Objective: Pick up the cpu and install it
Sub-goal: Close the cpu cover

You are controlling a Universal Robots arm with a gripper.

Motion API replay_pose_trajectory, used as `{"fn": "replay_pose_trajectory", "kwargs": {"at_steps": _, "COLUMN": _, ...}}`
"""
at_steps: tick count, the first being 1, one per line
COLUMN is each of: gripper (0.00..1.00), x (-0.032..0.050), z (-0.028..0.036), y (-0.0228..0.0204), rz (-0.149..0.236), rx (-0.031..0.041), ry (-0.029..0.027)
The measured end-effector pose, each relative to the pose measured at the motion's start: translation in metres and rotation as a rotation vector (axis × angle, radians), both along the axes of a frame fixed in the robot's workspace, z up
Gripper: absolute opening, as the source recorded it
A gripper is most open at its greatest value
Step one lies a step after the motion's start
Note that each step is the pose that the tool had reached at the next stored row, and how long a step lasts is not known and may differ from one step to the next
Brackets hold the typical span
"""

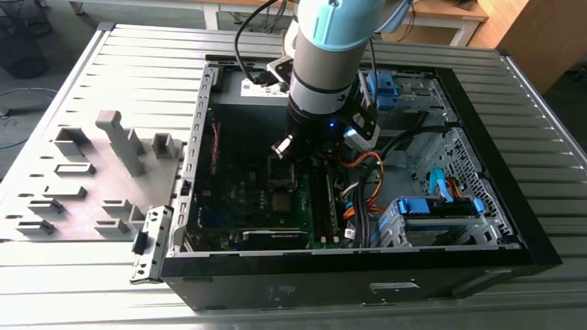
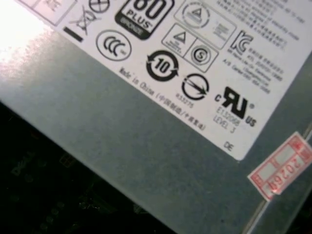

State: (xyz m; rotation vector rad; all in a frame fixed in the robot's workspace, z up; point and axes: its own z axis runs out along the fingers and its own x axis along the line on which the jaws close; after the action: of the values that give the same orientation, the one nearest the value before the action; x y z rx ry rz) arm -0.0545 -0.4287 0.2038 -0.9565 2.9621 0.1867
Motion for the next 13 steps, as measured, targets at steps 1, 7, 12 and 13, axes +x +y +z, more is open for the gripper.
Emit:
{"fn": "replay_pose_trajectory", "kwargs": {"at_steps": 1, "gripper": 0.11, "x": 0.0000, "z": 0.0000, "y": 0.0000, "rz": 0.000, "rx": 0.0000, "ry": 0.0000}}
{"fn": "replay_pose_trajectory", "kwargs": {"at_steps": 7, "gripper": 0.11, "x": -0.0007, "z": -0.0002, "y": 0.0000, "rz": 0.000, "rx": 0.0004, "ry": -0.0001}}
{"fn": "replay_pose_trajectory", "kwargs": {"at_steps": 12, "gripper": 0.11, "x": -0.0012, "z": -0.0003, "y": 0.0000, "rz": 0.000, "rx": 0.0002, "ry": 0.0000}}
{"fn": "replay_pose_trajectory", "kwargs": {"at_steps": 13, "gripper": 0.11, "x": -0.0012, "z": -0.0003, "y": 0.0000, "rz": 0.000, "rx": 0.0002, "ry": 0.0000}}
